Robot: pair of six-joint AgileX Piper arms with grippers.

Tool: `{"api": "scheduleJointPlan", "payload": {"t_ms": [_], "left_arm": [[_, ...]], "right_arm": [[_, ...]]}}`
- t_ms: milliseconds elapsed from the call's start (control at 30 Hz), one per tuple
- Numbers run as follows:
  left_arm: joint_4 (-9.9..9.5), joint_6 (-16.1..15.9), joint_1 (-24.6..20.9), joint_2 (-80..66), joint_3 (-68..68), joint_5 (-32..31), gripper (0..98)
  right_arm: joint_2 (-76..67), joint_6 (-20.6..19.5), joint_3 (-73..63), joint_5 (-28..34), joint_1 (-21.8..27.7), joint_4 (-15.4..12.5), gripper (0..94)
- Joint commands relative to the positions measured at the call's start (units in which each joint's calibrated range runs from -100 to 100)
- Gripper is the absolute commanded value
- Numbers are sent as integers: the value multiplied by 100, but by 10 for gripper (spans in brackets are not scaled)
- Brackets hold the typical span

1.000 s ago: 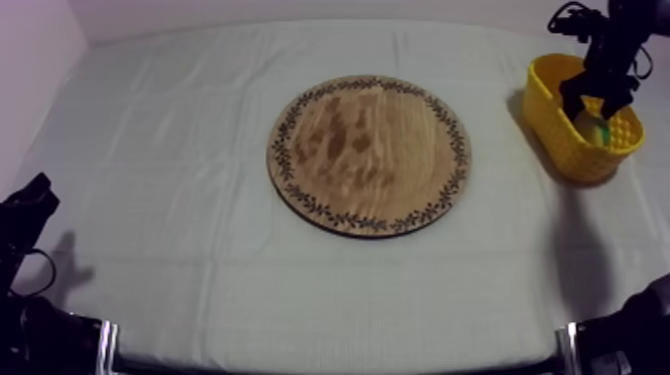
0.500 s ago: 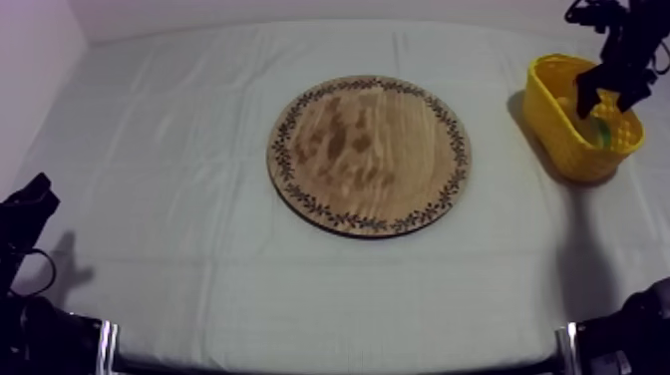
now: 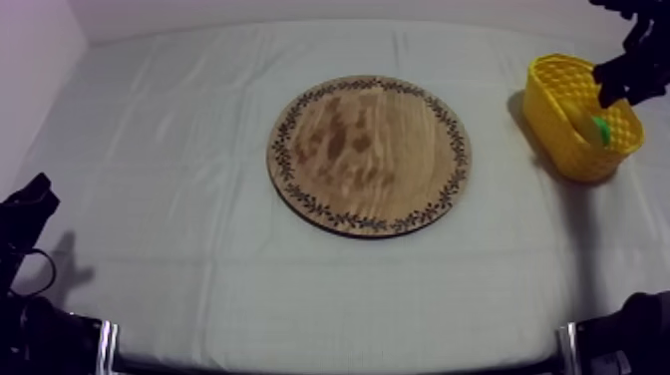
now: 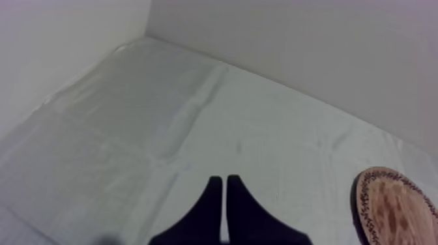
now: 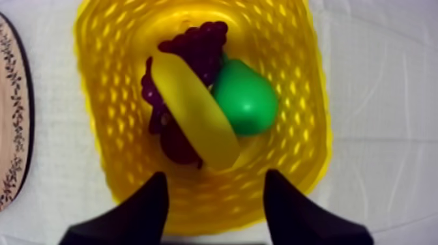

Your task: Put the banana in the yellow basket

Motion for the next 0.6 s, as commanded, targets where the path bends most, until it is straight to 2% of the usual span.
{"api": "scheduleJointPlan", "payload": {"t_ms": [0,200,333,567], "left_arm": [[-1,1,-2,2,-2,-1,1],[-1,1,-2,2,-2,-1,1],[-1,1,-2,2,-2,-1,1],[-1,1,-2,2,-2,-1,1]], "right_arm": [[-473,62,467,-203,-7,-42,401],[-1228,137,1211,-791,-17,-219,329],[-1694,252,1655,-1122,-15,-364,240],[-2643,846,2585,-1857,213,-801,52]]}}
